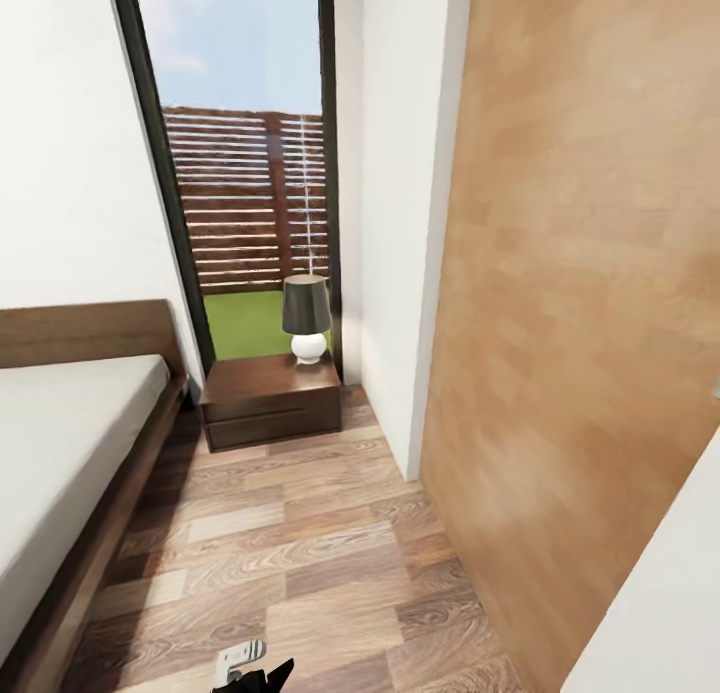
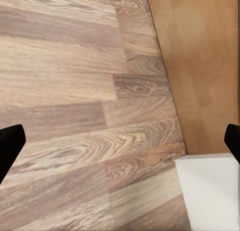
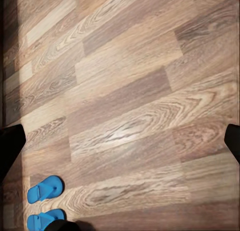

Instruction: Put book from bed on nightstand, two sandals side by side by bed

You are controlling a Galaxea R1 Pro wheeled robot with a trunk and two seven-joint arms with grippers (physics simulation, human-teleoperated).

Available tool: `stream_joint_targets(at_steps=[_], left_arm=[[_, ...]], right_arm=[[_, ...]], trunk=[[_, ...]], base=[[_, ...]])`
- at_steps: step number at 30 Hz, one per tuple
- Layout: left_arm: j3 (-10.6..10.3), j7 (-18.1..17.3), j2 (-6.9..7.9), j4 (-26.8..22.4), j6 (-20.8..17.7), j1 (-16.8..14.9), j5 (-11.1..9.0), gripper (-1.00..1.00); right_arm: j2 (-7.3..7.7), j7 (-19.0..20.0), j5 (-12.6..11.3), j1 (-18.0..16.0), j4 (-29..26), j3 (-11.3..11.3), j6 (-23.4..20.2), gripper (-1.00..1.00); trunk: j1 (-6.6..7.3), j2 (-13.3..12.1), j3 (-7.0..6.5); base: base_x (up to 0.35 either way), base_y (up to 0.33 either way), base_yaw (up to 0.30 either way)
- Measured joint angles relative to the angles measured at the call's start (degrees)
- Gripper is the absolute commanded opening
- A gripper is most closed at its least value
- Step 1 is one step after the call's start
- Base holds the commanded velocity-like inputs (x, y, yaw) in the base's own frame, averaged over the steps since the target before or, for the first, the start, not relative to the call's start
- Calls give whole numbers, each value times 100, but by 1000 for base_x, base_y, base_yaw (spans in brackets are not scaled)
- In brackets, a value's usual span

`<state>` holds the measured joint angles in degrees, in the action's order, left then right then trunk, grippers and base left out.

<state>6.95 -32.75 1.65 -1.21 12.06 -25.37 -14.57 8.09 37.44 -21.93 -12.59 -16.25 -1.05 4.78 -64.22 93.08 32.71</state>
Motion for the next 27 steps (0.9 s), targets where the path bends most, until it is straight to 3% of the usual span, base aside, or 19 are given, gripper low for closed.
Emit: stream_joint_targets(at_steps=[13, 18, 27], left_arm=[[-1, -1, 1, -2, 0, 1, -4, 100], [-1, -1, 1, -1, 0, 1, -1, 100], [0, -1, 1, -1, 0, 1, -2, 100]], right_arm=[[-10, -24, 27, -2, 35, 37, 13, 100], [-15, -12, 332, -2, 37, 362, -15, 100], [-14, 9, 447, -2, 35, 445, -26, 100]], trunk=[[0, 0, 0], [0, 0, 0], [0, 0, 0]], base=[[0, 0, -58], [0, 0, 0], [0, 0, 0]])
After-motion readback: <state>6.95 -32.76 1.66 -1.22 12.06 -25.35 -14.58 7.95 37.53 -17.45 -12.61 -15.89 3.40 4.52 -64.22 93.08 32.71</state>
